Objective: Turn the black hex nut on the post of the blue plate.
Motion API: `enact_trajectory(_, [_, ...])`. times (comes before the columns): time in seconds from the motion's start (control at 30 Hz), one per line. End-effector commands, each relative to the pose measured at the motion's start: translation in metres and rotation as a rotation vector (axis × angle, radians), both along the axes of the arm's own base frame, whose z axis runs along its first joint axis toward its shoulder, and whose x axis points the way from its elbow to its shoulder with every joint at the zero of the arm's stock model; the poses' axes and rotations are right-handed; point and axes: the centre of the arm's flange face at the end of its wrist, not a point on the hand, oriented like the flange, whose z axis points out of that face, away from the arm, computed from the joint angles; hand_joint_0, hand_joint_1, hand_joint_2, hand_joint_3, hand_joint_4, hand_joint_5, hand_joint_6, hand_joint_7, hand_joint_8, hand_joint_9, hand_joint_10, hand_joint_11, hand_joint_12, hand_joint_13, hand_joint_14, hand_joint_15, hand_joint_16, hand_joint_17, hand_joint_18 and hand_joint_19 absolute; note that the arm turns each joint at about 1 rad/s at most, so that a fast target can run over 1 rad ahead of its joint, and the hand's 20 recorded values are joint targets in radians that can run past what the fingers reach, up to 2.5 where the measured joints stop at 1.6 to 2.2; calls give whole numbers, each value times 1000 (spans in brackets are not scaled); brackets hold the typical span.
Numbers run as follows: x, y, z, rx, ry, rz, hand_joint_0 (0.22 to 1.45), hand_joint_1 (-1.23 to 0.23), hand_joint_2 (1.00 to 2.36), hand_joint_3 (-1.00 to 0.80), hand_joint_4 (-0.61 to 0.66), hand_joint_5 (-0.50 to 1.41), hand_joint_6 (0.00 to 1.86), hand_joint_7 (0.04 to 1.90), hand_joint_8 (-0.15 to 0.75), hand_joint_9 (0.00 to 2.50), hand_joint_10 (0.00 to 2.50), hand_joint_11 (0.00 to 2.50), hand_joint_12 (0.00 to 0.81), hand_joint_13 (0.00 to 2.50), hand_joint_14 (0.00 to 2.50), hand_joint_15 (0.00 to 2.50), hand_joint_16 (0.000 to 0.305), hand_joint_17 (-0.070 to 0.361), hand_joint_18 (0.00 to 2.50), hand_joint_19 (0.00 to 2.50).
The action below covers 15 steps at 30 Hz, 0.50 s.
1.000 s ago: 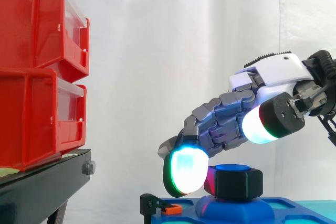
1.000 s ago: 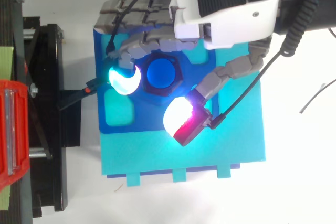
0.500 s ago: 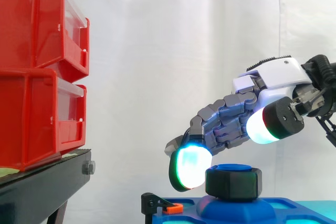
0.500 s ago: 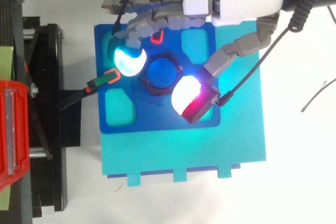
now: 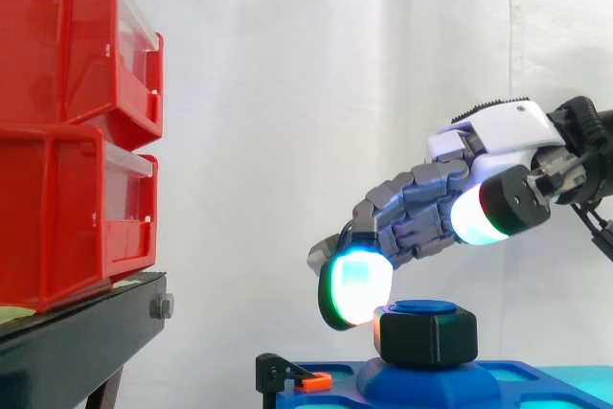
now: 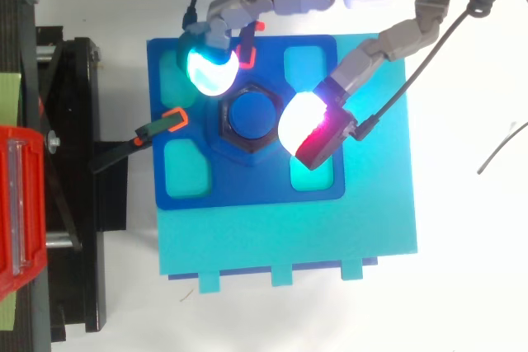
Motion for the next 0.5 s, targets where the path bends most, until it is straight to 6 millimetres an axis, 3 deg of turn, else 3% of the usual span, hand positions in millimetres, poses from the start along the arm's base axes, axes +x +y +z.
enact_trajectory(0.0, [0, -3, 10, -3, 3, 1, 435, -452, 1000, -500, 180, -239, 503, 872, 232, 0, 0, 0, 343, 0, 0, 0, 45, 101, 0, 0])
enact_trajectory(0.23, [3, 1, 27, -15, 1, 6, 436, -453, 1000, -500, 180, -239, 503, 873, 233, 0, 0, 0, 342, 0, 0, 0, 45, 101, 0, 0])
enact_trajectory(0.47, [9, 9, 27, -18, -21, -2, 437, -453, 1000, -500, 179, -239, 503, 872, 231, 0, 0, 0, 342, 0, 0, 0, 45, 101, 0, 0])
